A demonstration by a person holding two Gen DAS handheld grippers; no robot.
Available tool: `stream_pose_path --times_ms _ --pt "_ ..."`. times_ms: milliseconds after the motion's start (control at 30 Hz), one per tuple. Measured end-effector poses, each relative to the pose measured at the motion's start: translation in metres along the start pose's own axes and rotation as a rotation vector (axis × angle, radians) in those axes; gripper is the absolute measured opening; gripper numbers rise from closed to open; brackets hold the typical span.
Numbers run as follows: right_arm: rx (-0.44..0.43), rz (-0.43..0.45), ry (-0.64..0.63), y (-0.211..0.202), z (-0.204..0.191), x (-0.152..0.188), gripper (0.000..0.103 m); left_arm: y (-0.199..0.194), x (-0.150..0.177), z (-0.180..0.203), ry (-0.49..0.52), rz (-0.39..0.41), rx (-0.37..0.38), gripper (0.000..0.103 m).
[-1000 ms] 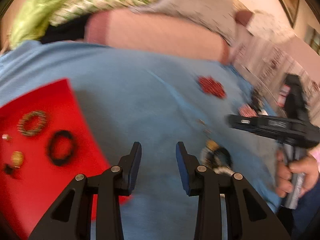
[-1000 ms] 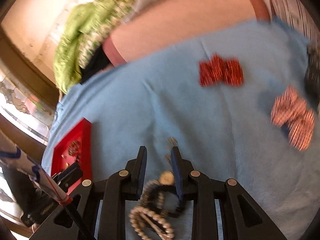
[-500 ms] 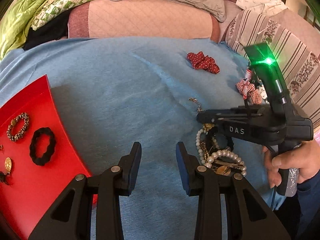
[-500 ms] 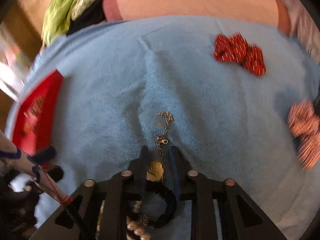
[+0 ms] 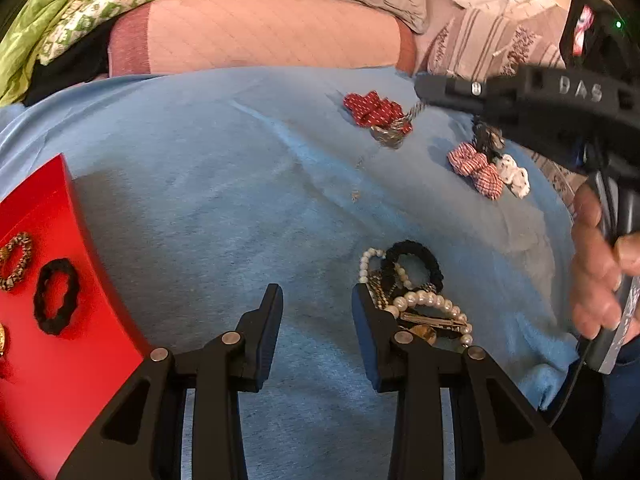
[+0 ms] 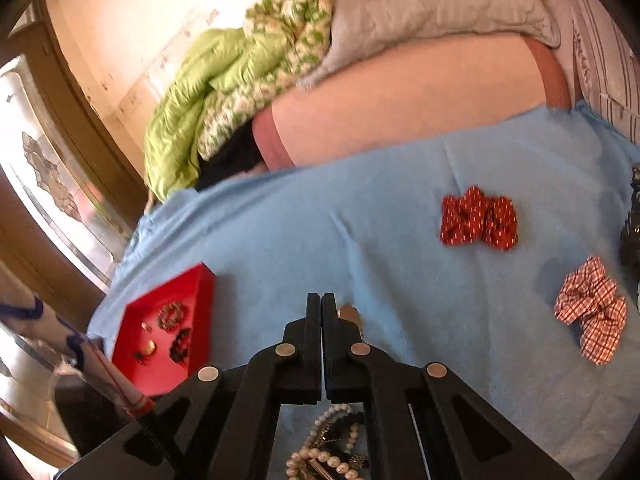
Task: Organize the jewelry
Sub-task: 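Move both grippers back over the pearl necklace pile, then grasp the gold tag pendant chain with the right gripper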
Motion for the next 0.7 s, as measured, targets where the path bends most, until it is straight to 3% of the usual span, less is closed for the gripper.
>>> stream_pose_path --times_ms 133,400,567,633,700 --pt "0.018 -0.033 0.014 0.016 0.000 0.000 0.001 0.008 -0.002 0.004 0.011 -0.018 0.007 0.035" --pt "0.170 -0.201 0.106 0.050 0.047 0.010 0.002 0.018 -0.004 0.008 0.017 -0.038 0.019 0.036" --pt "0.136 -0.245 0.130 0.054 0.051 0.011 0.003 0.019 -0.006 0.007 0.018 -0.042 0.023 0.036" --pt "0.141 -0.249 0.100 0.056 0.045 0.015 0.008 0.020 -0.006 0.008 0.019 -0.044 0.028 0.036" --pt "0.165 -0.260 0.066 0.063 0.041 0.019 0.027 0.020 -0.006 0.009 0.027 -0.046 0.028 0.037"
Point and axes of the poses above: each gripper's, at about its wrist camera, not at the fingertips, and y roughly the way its jaws point, z to its right, x to its underside, the point moved 1 cm from there along y, roughly the way its jaws point, and after that the axes turned 15 degrees about y, right-handed, at the moved point
